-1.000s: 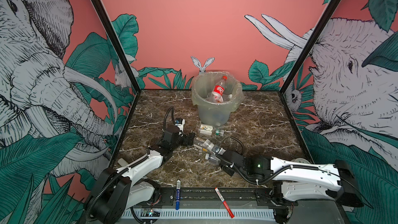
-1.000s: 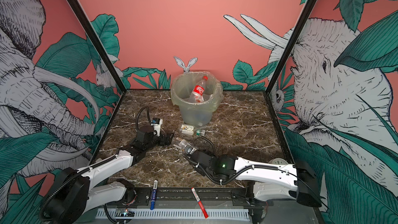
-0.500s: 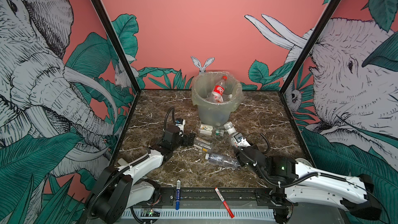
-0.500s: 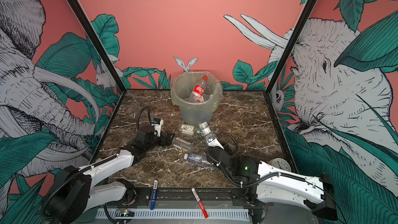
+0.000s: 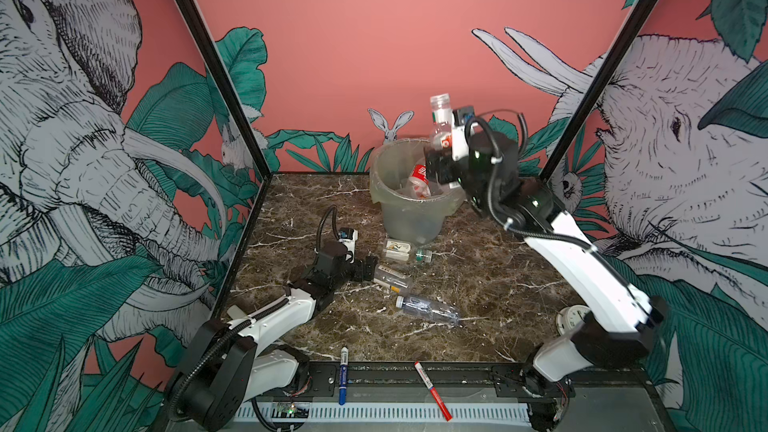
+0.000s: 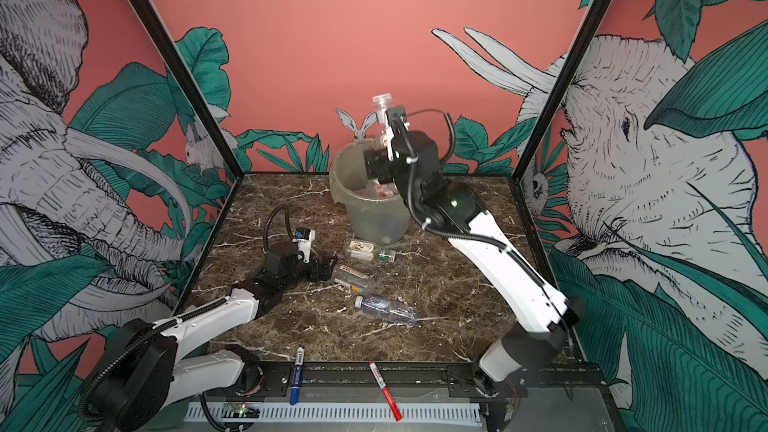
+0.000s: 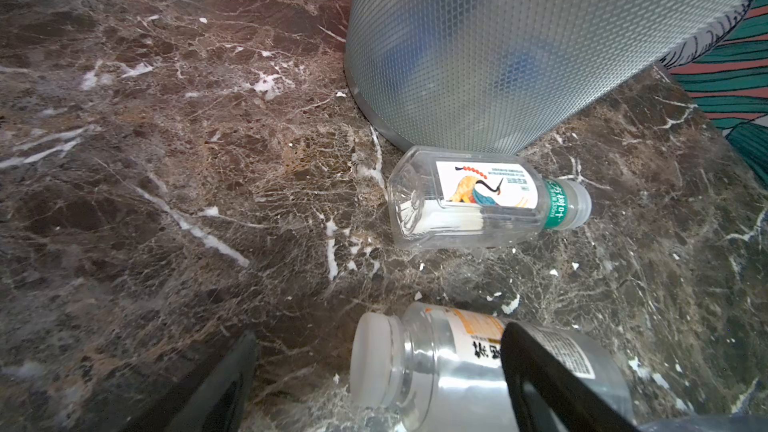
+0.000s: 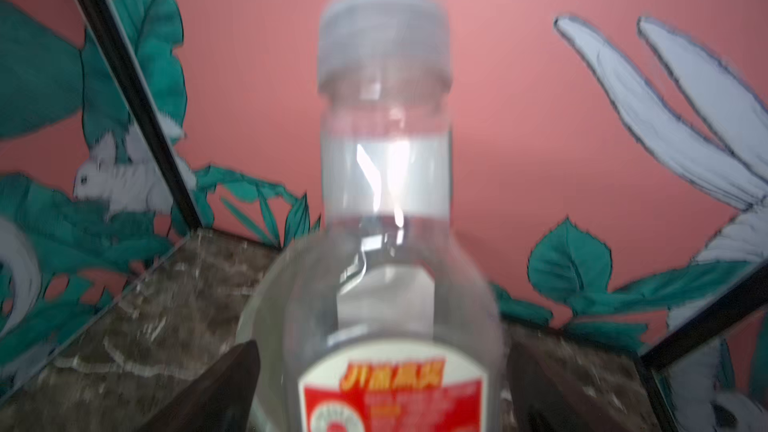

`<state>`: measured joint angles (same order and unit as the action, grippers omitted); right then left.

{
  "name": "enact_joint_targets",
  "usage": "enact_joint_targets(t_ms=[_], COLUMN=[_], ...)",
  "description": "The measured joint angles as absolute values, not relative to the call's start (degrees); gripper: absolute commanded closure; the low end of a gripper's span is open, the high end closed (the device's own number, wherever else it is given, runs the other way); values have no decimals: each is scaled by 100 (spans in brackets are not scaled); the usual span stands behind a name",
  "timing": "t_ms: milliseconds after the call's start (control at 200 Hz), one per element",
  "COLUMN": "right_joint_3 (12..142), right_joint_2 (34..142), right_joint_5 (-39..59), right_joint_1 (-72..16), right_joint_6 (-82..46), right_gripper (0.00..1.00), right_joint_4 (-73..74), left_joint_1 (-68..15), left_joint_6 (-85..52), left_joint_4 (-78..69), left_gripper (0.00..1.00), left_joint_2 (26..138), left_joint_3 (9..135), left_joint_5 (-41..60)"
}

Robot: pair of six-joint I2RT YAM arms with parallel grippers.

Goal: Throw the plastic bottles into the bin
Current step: 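Lift the red-labelled bottle with the right gripper and carry it over the bin, then withdraw the right arm from the bin toward the blue-capped bottle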

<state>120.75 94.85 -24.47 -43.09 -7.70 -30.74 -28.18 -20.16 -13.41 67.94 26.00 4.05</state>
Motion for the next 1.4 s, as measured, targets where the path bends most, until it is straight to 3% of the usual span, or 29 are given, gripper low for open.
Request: enact_joint_targets(t_ms=[75,160,635,1400], right_joint_3=[13218,13336,10353,6311], right_joint_2=[10353,10613,8112,6154], right_joint_5=[-2206,-2062,-1780,-1686], right_joint_1=[-4029,-3868,-3896,-3896], right_joint_6=[-779,-801,-899,-1614], right_gripper=[1,1,1,1], right_joint_4=[-3299,-3505,-2939,-2574], left_joint_1=[-2818,-2816,-2808,-2808], left_joint_6=[-2014,-2014,-2016,-2014], left_joint_4=[-1334,-1313,-1319,-1317], left_gripper=[7,7,7,7], left_joint_2=[6790,6757,6685,6683], left_joint_3=[2600,2600,2600,2600], left_joint_5=[403,390,403,403])
